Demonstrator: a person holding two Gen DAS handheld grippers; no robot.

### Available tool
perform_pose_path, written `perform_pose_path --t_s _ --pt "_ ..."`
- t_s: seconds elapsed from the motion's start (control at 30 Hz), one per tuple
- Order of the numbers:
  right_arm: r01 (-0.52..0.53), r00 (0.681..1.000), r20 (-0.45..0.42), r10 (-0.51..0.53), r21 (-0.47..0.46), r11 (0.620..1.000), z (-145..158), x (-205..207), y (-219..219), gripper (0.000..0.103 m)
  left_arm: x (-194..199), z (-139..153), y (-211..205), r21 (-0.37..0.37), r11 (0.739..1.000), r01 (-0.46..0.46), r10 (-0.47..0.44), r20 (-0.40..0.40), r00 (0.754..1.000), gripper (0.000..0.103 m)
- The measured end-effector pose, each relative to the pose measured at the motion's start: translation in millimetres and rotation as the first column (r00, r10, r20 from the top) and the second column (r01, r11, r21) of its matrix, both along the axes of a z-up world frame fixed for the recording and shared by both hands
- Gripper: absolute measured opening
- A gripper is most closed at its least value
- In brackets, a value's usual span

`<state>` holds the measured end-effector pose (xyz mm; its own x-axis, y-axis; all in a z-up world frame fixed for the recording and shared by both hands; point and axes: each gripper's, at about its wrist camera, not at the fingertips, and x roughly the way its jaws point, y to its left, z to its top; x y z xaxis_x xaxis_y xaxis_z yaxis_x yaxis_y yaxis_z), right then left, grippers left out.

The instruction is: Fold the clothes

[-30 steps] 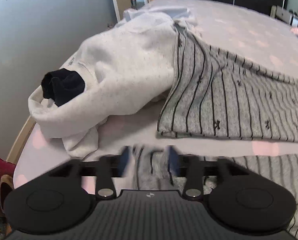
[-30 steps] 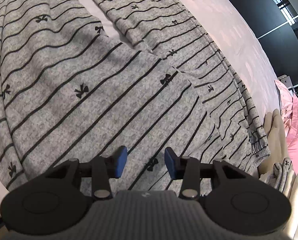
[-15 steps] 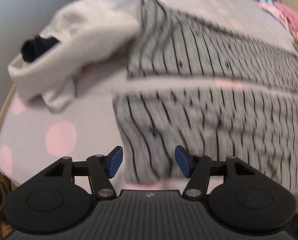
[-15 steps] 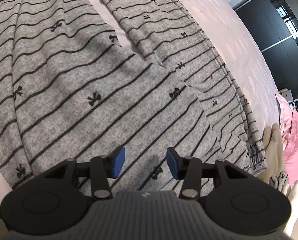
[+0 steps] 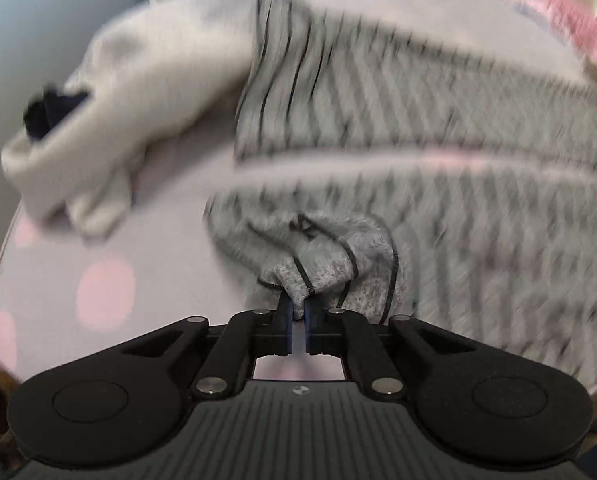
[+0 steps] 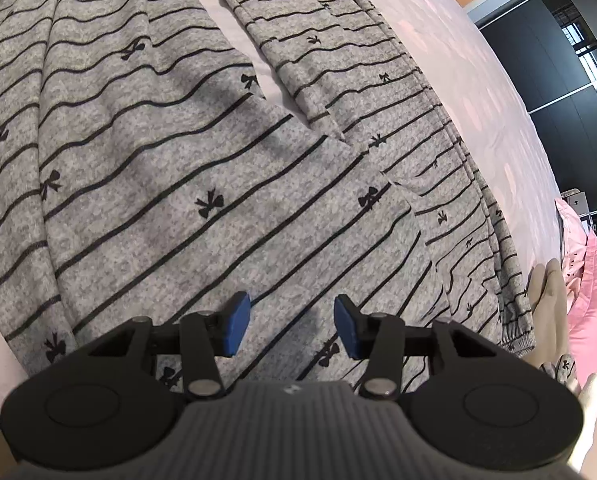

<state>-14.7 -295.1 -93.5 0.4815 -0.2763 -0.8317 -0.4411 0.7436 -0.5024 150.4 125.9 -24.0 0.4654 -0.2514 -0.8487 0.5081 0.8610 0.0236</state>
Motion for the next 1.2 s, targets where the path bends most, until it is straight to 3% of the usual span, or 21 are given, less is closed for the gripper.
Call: perform_pose_path --t_s 0.13,0.33,0.53,0.63,0.73,0.87,0.9,1.07,1.1,1.13,1.17,1.2 --pt "-0.006 1.0 0.0 0.006 -0.005 1.0 -1 -2 2 0.05 6 22 -35 -0.057 0.997 0.057 -0.053 0.075 0.996 0.003" --pt "-0.013 1.0 0.008 0.013 -0.015 1.0 -1 -6 4 0.05 20 18 -92 -0.079 0.989 0.124 -0.117 0.088 0.989 0.004" --pt "-0.036 0.999 0.013 0.037 -0.03 0.999 -1 -11 8 0.05 25 23 -122 -0.056 0.996 0.069 -0.06 0.148 0.987 0.011" --pt "-0.036 0.999 0.015 0.036 -0.024 0.999 0 -12 5 0.052 30 30 -111 -0.082 0.996 0.022 -0.013 0.111 0.994 0.013" --pt "-0.038 0.999 0.016 0.038 -0.023 0.999 0 -14 3 0.052 31 24 -105 -0.086 0.996 -0.002 0.007 0.057 0.998 0.019" --pt "-0.059 0.998 0.014 0.06 -0.041 0.997 -1 -15 6 0.052 25 8 -124 -0.016 0.999 0.047 -0.046 0.04 0.998 0.049" --pt "-0.063 0.998 0.015 0.064 -0.042 0.997 -1 -16 7 0.052 24 2 -132 0.024 0.998 0.054 -0.055 0.043 0.998 0.05" --pt "-0.057 0.998 0.019 0.058 -0.033 0.998 1 -15 6 0.052 34 -33 -158 0.19 0.981 0.036 -0.034 -0.013 0.999 0.048" --pt "-0.058 0.998 0.02 0.059 -0.033 0.998 1 -16 6 0.052 37 -37 -159 0.213 0.977 0.026 -0.022 -0.019 1.0 0.029" --pt "-0.06 0.998 0.021 0.061 -0.033 0.998 1 -16 7 0.052 40 -41 -159 0.234 0.972 0.016 -0.011 -0.022 1.0 0.02" --pt "-0.06 0.998 0.021 0.061 -0.033 0.998 1 -17 8 0.052 43 -45 -159 0.254 0.967 0.006 0.001 -0.026 1.0 0.004" --pt "-0.06 0.998 0.02 0.061 -0.033 0.998 1 -17 10 0.053 44 -43 -157 0.246 0.969 0.0 0.008 -0.031 0.999 0.004"
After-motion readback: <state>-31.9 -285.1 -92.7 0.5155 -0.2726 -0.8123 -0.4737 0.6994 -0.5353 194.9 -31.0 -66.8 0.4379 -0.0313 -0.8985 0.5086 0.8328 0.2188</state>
